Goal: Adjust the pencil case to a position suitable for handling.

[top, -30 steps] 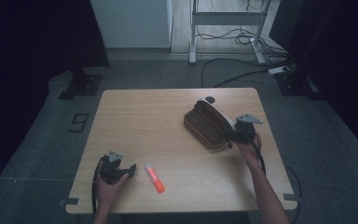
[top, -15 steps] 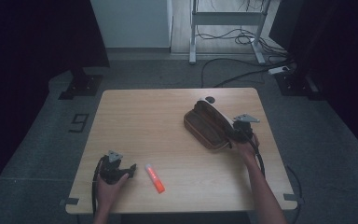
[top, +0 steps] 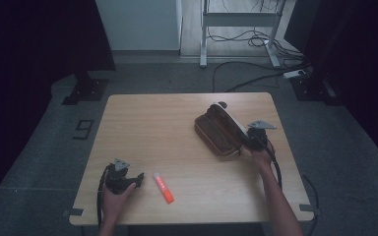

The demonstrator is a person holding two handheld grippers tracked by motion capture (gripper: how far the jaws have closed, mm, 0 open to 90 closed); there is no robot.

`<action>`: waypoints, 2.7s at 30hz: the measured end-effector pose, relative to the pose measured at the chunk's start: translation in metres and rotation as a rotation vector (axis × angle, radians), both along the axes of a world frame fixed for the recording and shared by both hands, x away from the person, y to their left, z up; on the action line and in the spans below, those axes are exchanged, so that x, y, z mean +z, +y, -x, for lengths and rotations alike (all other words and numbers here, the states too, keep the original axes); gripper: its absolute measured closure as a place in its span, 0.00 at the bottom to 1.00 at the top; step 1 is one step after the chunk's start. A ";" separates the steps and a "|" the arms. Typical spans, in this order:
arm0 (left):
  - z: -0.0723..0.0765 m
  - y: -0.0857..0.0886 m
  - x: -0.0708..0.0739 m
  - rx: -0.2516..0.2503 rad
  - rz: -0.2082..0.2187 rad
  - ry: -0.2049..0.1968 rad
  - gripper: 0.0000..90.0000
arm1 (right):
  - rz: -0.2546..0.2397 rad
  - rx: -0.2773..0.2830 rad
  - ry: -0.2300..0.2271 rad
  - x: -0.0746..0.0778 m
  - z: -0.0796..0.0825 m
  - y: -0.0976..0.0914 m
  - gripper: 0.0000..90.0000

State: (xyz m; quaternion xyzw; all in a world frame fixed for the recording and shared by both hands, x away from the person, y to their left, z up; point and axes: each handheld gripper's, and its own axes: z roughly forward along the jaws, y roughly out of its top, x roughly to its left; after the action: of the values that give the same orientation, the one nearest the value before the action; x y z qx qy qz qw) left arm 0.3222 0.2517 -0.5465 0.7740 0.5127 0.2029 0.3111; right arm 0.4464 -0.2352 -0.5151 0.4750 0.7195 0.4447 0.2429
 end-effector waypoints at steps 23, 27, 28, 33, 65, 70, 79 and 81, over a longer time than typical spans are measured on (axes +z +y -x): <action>0.000 0.000 0.000 -0.001 0.000 0.000 0.19 | -0.149 0.102 -0.074 0.032 0.028 -0.001 0.93; 0.000 0.000 0.000 0.000 0.000 0.000 0.19 | -0.149 0.124 -0.080 0.035 0.033 0.004 0.93; 0.000 0.000 0.000 -0.001 0.000 0.000 0.19 | -0.150 0.129 -0.080 0.036 0.035 0.006 0.93; 0.000 0.000 0.000 -0.001 0.000 0.000 0.19 | -0.150 0.155 -0.090 0.038 0.041 0.012 0.93; 0.000 0.000 0.000 -0.002 0.000 -0.001 0.19 | -0.101 0.259 -0.040 0.020 0.070 0.042 0.93; 0.000 0.000 0.000 -0.001 0.001 -0.001 0.19 | -0.074 0.266 -0.023 0.016 0.070 0.047 0.93; 0.000 -0.001 0.000 0.000 0.000 -0.003 0.19 | -0.049 0.268 0.012 0.012 0.069 0.052 0.92; 0.001 -0.001 0.000 0.000 0.000 -0.003 0.19 | -0.026 0.267 0.029 0.011 0.069 0.052 0.90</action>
State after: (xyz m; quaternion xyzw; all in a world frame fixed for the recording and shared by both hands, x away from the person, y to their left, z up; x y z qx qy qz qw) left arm 0.3217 0.2509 -0.5465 0.7736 0.5124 0.2040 0.3120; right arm 0.3779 -0.1834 -0.5040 0.3847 0.7738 0.4755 0.1650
